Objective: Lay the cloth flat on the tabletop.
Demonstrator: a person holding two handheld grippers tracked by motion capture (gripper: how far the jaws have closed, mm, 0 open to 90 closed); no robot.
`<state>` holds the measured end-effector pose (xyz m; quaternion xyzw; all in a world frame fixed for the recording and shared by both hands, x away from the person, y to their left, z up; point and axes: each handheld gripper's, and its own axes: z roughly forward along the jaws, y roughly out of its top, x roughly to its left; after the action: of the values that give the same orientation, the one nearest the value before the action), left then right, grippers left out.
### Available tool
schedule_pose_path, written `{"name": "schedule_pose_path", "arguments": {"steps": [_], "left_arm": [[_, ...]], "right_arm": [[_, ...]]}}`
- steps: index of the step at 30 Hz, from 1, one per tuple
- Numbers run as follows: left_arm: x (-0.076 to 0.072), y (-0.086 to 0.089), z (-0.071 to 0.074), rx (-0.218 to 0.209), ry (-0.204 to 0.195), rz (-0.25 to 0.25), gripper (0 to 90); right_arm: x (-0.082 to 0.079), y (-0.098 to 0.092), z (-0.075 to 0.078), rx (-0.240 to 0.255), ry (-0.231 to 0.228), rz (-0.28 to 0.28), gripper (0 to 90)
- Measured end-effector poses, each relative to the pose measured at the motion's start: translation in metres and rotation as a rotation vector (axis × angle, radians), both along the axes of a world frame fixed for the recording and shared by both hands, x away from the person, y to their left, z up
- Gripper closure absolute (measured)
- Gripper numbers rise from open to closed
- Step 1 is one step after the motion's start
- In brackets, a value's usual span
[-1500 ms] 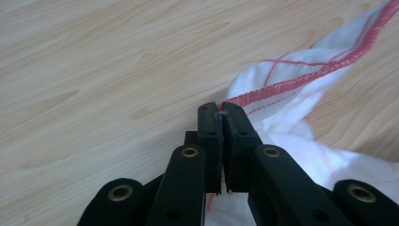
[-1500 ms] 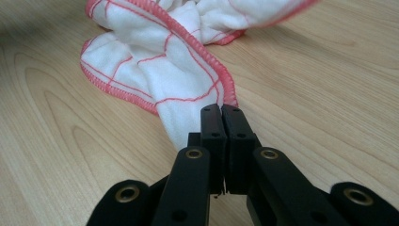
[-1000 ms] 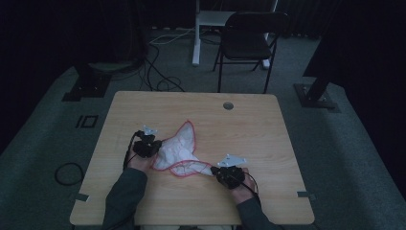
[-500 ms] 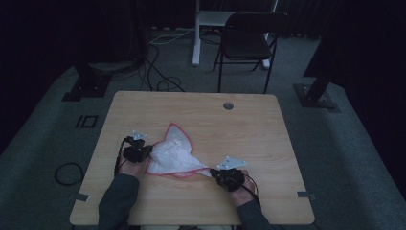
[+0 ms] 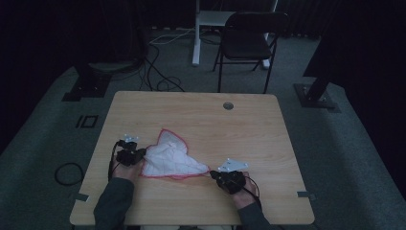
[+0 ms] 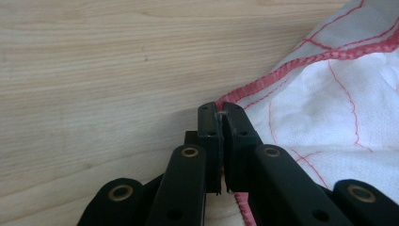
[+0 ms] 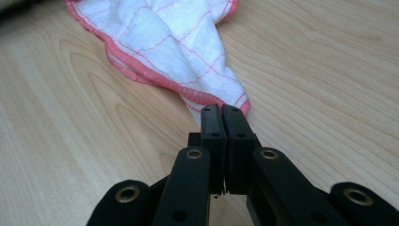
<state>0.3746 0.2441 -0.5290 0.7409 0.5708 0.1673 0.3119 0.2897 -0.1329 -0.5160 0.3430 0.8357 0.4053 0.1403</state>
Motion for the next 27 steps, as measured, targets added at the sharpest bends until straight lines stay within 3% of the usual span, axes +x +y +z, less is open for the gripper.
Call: {"name": "schedule_pose_path", "arguments": {"steps": [6, 8, 9, 16, 27], "left_arm": [[-0.003, 0.003, 0.0, 0.005, 0.012, 0.017, 86.3], [-0.003, 0.003, 0.0, 0.011, 0.008, 0.022, 82.1], [-0.005, 0.003, 0.002, 0.013, -0.001, 0.025, 78.7], [-0.019, -0.002, 0.015, 0.01, -0.055, 0.0, 74.2], [-0.042, -0.036, 0.034, -0.003, -0.134, -0.118, 71.6]], "right_arm": [[-0.006, 0.003, 0.0, -0.008, 0.02, 0.038, 88.6], [-0.007, 0.004, -0.001, -0.011, 0.025, 0.052, 86.4], [-0.008, 0.004, -0.001, 0.006, 0.027, 0.061, 77.7], [-0.003, 0.001, 0.007, 0.038, 0.005, 0.047, 71.4], [0.021, 0.017, 0.013, 0.035, -0.028, 0.031, 76.2]]}}
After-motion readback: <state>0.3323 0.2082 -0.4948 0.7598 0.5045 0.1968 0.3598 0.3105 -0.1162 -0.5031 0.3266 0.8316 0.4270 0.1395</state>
